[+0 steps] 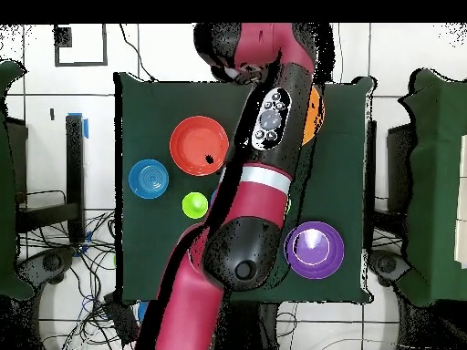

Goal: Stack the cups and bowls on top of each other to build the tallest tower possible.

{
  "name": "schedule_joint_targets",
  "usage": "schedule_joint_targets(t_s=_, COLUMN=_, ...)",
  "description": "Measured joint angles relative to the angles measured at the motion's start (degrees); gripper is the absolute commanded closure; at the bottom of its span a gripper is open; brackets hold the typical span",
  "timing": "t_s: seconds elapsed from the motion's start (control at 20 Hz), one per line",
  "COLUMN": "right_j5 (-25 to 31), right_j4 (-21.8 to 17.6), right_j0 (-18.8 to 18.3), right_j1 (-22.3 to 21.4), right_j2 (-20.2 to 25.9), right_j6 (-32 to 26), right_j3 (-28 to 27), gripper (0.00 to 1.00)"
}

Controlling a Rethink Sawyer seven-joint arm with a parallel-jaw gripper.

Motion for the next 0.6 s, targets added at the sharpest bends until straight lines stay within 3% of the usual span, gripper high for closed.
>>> schedule_joint_targets(t_s=0.1, right_j5=0.01, right_j4=-0.27, right_j0=0.75, right_j1=-0.26, right_j2=1.41, right_j6=0.0, right_j3=0.72, gripper=0.0)
schedule_joint_targets(t_s=0.35, right_j5=-0.01, right_j4=-3.09, right_j0=6.62, right_j1=-4.08, right_j2=8.78, right_j6=0.0, right_j3=8.65, gripper=0.0)
schedule_joint_targets(t_s=0.6, right_j5=-0.5, right_j4=-5.03, right_j0=10.57, right_j1=-7.77, right_j2=12.49, right_j6=0.0, right_j3=14.24, gripper=0.0)
